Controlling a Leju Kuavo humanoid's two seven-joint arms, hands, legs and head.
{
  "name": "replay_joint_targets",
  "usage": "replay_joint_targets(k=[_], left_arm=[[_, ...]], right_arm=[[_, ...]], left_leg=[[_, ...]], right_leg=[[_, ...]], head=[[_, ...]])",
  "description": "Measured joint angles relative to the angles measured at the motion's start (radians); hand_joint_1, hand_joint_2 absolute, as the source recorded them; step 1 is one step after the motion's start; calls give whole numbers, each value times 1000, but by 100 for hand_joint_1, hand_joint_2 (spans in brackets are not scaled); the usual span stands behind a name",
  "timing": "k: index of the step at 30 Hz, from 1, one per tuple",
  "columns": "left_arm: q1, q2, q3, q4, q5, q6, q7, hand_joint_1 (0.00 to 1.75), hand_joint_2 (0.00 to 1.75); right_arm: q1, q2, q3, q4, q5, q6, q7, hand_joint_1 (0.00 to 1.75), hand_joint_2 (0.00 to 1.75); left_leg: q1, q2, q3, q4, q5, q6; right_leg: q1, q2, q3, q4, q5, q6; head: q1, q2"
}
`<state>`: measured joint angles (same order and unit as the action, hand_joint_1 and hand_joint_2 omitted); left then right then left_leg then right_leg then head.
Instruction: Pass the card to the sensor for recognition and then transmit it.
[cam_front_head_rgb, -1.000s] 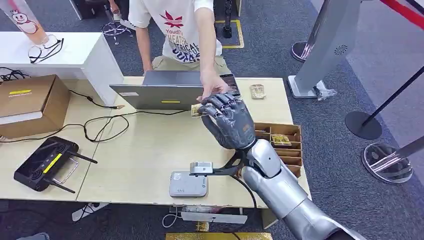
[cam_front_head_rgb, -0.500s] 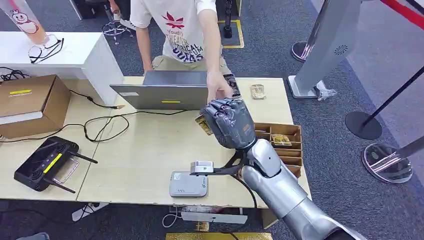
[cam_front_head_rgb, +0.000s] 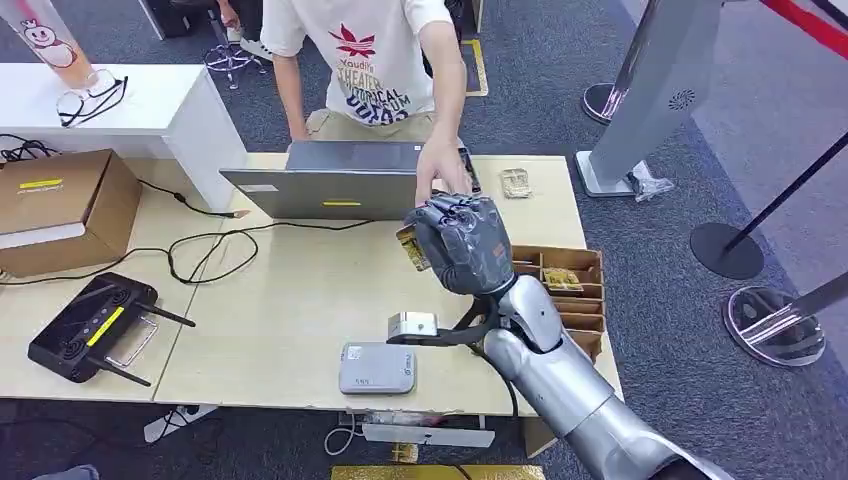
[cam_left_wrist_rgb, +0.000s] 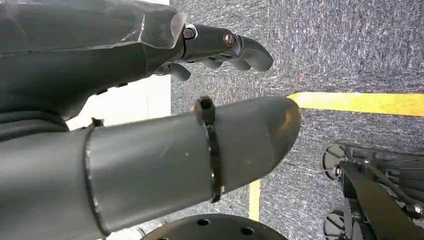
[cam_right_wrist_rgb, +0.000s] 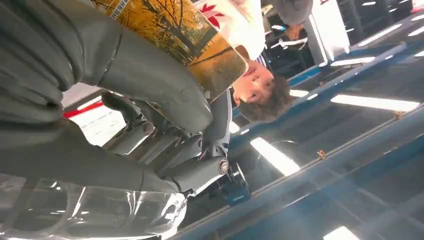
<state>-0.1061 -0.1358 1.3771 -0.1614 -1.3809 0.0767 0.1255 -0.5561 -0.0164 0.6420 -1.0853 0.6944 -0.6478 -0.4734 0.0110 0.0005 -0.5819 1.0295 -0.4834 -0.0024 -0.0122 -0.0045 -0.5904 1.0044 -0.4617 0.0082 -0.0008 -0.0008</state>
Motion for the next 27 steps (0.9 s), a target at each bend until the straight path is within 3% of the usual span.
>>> replay_joint_targets(k=[4,12,16,17,18,19,27], left_arm=[[0,2,0,0,-1,-2,0,0,0],[2,6,0,0,-1,-10,0,0,0],[3,7,0,0,-1,-14,0,0,0],[3,9,0,0,-1,-15,0,0,0],[3,9,0,0,-1,-15,0,0,0],[3,10,0,0,-1,-15,0,0,0],[4,14,0,0,-4,-22,6,0,0]], right_arm=[[0,-1,-4,0,-67,32,-30,175,175],[9,-1,-31,-18,-400,307,-90,175,175],[12,-1,-39,-33,-457,359,-93,175,175],[12,-1,-40,-35,-461,363,-93,164,175],[12,-1,-41,-37,-465,363,-93,112,175],[13,-1,-42,-39,-465,364,-93,0,175],[13,-1,-44,-40,-464,363,-95,0,175]], left_leg=[[0,0,0,0,0,0],[0,0,0,0,0,0],[0,0,0,0,0,0],[0,0,0,0,0,0],[0,0,0,0,0,0],[0,0,0,0,0,0],[0,0,0,0,0,0]], right_leg=[[0,0,0,0,0,0],[0,0,0,0,0,0],[0,0,0,0,0,0],[0,0,0,0,0,0],[0,0,0,0,0,0],[0,0,0,0,0,0],[0,0,0,0,0,0]], head=[[0,0],[0,0],[0,0],[0,0],[0,0],[0,0],[0,0]])
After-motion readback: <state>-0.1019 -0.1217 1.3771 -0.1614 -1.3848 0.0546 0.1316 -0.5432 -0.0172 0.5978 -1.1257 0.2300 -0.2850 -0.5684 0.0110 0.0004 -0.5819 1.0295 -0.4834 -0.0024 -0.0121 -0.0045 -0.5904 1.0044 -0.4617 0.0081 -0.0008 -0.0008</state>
